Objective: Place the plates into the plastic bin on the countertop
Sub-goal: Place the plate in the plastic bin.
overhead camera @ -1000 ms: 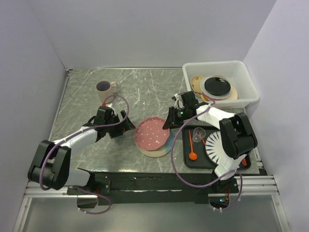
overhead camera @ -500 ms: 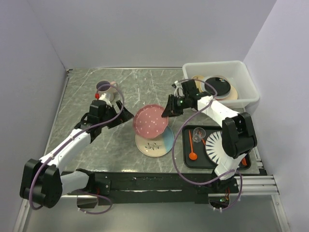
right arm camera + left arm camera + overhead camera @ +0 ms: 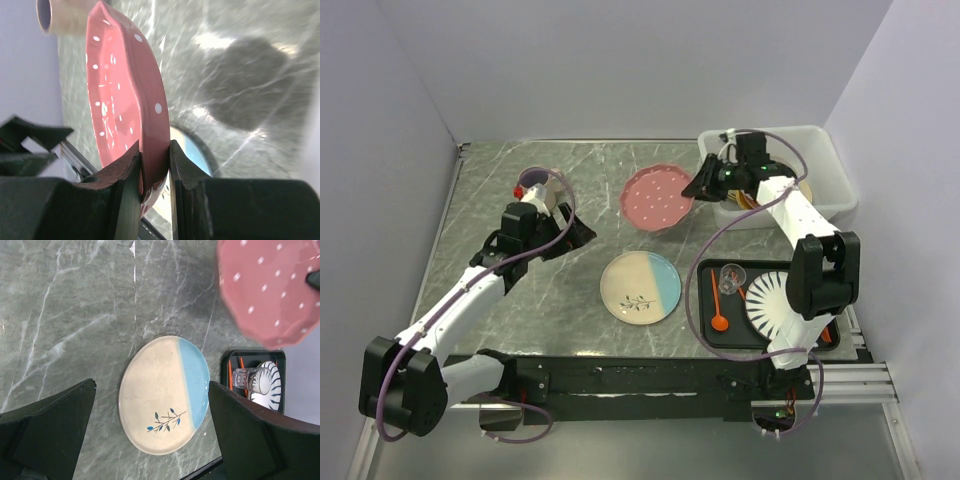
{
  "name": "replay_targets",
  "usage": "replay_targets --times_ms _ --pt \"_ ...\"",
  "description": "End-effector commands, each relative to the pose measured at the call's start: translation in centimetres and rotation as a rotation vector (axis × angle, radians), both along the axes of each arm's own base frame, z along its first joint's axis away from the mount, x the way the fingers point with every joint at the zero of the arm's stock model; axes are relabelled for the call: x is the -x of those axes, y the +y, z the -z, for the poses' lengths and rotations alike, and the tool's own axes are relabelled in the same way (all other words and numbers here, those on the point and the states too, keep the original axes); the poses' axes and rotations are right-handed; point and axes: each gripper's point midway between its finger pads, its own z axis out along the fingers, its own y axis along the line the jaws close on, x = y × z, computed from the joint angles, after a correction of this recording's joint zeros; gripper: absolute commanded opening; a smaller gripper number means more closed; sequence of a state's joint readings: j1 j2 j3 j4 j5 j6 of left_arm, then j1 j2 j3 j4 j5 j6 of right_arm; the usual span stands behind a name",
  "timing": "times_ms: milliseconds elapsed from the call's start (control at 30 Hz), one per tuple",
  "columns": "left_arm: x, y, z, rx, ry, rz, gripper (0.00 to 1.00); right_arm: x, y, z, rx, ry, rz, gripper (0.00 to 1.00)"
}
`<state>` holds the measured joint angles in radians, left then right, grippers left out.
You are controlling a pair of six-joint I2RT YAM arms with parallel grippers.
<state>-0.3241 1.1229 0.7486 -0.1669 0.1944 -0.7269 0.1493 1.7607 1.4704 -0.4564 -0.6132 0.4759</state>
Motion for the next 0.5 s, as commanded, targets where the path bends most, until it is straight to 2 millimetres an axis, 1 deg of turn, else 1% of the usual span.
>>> replay_targets --times_ms 0,33,67,167,200,300,400,433,467 --pt "-0.8 -0.2 -2.1 0.004 -0.061 0.022 0.99 -3.0 -1.4 -8.5 -0.117 -0.196 0.047 0.0" --pt "-0.8 -0.3 -2.0 0.005 -0.059 0.026 0.99 -3.3 -1.8 -9.4 -0.114 -0.215 0.058 0.0" --pt "-0.8 -0.3 -1.8 0.005 -0.051 0.027 0.99 -3.7 -2.6 -9.6 -0.111 -0.218 0.075 0.0" --pt "-0.7 -0.4 -1.4 0.01 -0.045 0.032 0.99 -4.1 -3.7 -10.7 -0.109 -0.238 0.1 0.0" --pt "-0.7 -0.4 -1.0 0.008 -0.036 0.032 0.99 -4.3 -4.2 -10.8 -0.108 -0.241 0.112 0.0" --pt "-0.7 -0.5 -0.8 0.011 -0.031 0.033 0.99 -4.6 -4.9 -11.5 -0.106 -0.259 0.128 0.0" --pt "-0.8 -0.5 -0.7 0.012 -0.029 0.034 0.99 -4.9 -5.5 -11.5 -0.099 -0.257 0.146 0.0" --pt "-0.8 -0.5 -0.6 0.011 -0.028 0.036 0.99 -5.3 -6.8 -11.8 -0.097 -0.268 0.172 0.0" --pt "-0.8 -0.5 -0.6 0.011 -0.029 0.035 0.99 -5.3 -7.1 -11.9 -0.098 -0.268 0.181 0.0"
